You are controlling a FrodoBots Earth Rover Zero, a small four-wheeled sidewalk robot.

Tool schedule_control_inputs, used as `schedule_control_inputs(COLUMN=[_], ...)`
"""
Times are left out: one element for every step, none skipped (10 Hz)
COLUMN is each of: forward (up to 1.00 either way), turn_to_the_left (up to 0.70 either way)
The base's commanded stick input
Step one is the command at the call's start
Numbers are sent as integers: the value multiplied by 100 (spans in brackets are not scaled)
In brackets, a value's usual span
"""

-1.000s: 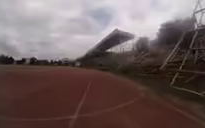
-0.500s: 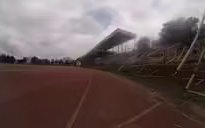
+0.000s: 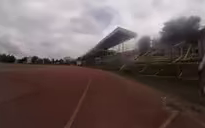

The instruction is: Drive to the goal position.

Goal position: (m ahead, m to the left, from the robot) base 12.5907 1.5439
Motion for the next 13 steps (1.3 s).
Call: schedule_control_inputs(forward=[85, 85, 85, 85, 85, 85, 85, 85, 85, 85, 85, 85, 85], turn_to_the_left=[0, 0, 0, 0, 0, 0, 0, 0, 0, 0, 0, 0, 0])
